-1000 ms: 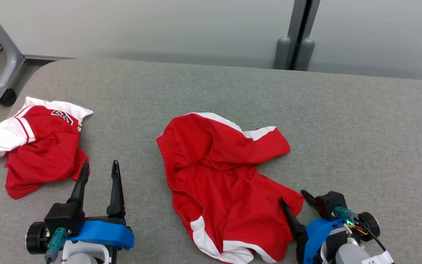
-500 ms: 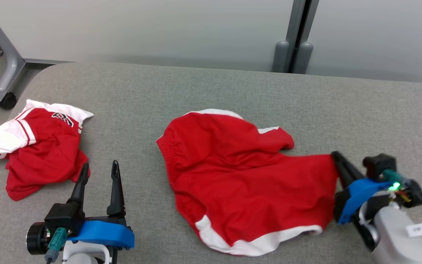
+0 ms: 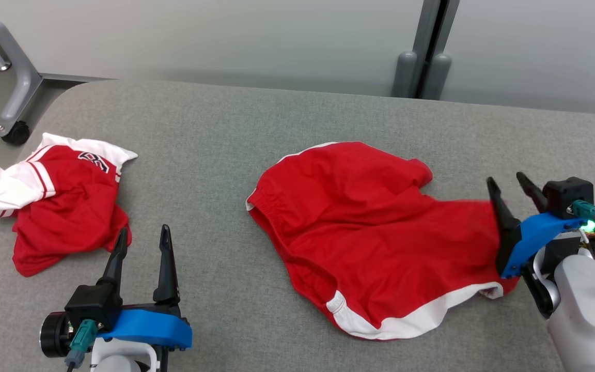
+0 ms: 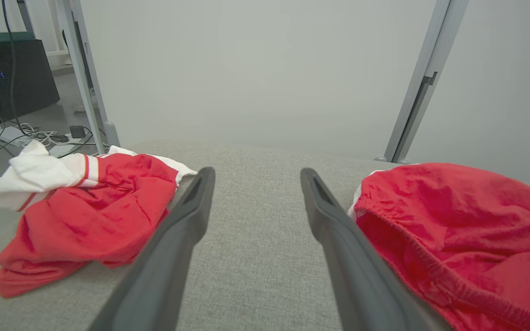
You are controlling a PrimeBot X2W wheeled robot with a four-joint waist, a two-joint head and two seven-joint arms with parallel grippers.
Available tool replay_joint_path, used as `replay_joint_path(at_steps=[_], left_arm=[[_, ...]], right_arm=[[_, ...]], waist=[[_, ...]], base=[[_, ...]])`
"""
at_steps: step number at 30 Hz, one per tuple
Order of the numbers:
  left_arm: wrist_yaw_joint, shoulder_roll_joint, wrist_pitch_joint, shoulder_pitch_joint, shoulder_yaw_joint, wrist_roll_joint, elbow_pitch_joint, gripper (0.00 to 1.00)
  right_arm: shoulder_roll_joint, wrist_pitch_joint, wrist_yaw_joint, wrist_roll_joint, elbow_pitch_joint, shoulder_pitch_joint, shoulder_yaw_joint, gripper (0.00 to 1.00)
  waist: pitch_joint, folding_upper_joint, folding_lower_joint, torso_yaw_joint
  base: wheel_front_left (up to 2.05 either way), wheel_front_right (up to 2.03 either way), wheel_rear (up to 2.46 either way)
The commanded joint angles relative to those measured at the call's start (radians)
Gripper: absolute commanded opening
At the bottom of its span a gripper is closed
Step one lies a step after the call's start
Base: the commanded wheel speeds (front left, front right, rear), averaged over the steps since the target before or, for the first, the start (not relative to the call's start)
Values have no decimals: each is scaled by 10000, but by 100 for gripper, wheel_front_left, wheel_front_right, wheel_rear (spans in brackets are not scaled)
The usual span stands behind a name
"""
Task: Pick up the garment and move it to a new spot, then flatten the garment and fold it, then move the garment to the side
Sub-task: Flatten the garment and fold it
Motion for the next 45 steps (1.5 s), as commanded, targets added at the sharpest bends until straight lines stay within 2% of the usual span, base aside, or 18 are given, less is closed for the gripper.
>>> replay_joint_path(at_steps=[1,8,20,28,33,39,45], left_arm=[[34,-18,-30,-110,7,-12,-9,100],[14,2,-30,47,48,96,28,100],[5,236,-30,381,220,267,-61,100],[55,286,-30,551,264,272,-95,100],[78,296,-30,589,213,314,-139,100],[65,292,-30,522,161,295,-120,100],[-230,168,4,184,-522,164,78,100]], right_arm=[[82,-216,2,37,46,-156,-31,100],[419,-817,2,295,-478,187,-300,100],[1485,-923,3,67,-3781,2533,-723,100],[1925,-926,3,-151,-5138,4153,-858,100],[2041,-901,3,-212,-5692,4892,-957,100],[2067,-713,3,-188,-5929,5042,-942,100],[2068,-687,3,-70,-5887,4937,-861,100]], waist=[[-34,0,-1,-76],[-250,0,-1,-438],[-673,0,-1,-1350],[-819,0,-1,-1590],[-822,0,-1,-1622],[-782,0,-1,-1648],[-791,0,-1,-1629]], base=[[0,0,0],[0,0,0],[0,0,0],[0,0,0],[0,0,0],[0,0,0],[0,0,0]])
